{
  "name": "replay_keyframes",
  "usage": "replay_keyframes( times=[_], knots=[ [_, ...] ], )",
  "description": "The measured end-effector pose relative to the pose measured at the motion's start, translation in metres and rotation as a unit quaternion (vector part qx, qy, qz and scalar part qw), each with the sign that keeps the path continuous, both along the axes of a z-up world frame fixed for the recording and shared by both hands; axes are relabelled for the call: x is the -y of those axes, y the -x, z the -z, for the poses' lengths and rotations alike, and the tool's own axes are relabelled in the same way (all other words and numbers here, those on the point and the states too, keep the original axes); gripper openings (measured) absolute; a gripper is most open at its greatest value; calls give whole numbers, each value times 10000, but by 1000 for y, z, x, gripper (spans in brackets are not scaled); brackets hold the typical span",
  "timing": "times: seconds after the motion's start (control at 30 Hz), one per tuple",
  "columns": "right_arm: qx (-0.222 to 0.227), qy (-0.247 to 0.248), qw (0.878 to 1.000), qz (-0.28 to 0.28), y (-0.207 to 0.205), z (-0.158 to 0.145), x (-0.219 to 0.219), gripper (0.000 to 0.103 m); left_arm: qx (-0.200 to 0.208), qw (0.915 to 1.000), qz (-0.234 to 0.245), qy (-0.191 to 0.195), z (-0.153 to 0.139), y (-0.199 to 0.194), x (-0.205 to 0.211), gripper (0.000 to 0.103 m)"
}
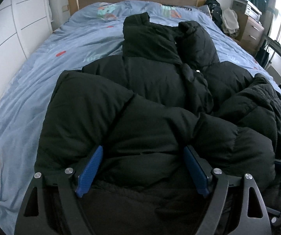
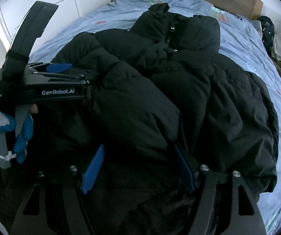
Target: Fold large clothes
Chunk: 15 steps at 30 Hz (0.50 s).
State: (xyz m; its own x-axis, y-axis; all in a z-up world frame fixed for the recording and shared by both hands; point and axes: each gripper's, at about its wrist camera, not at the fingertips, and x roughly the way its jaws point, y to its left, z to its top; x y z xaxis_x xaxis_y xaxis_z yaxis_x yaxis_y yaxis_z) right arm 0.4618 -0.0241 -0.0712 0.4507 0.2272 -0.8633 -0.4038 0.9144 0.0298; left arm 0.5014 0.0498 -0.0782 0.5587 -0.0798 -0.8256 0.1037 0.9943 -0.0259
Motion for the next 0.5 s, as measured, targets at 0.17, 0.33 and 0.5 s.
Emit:
replay_keyframes(
  times=[0.17, 0.33, 0.5],
  knots=[
    [-98, -132, 9999, -49, 1, 2, 9, 71, -16, 10000, -12, -33, 1, -1, 1, 84],
    [-172, -207, 9995, -150, 0, 2, 16, 71, -27, 10000, -18, -25, 1, -1, 1, 85],
    [-251, -258, 9989, -285, 0, 0, 19, 71, -71, 10000, -15, -29, 1, -2, 0, 85]
  ],
)
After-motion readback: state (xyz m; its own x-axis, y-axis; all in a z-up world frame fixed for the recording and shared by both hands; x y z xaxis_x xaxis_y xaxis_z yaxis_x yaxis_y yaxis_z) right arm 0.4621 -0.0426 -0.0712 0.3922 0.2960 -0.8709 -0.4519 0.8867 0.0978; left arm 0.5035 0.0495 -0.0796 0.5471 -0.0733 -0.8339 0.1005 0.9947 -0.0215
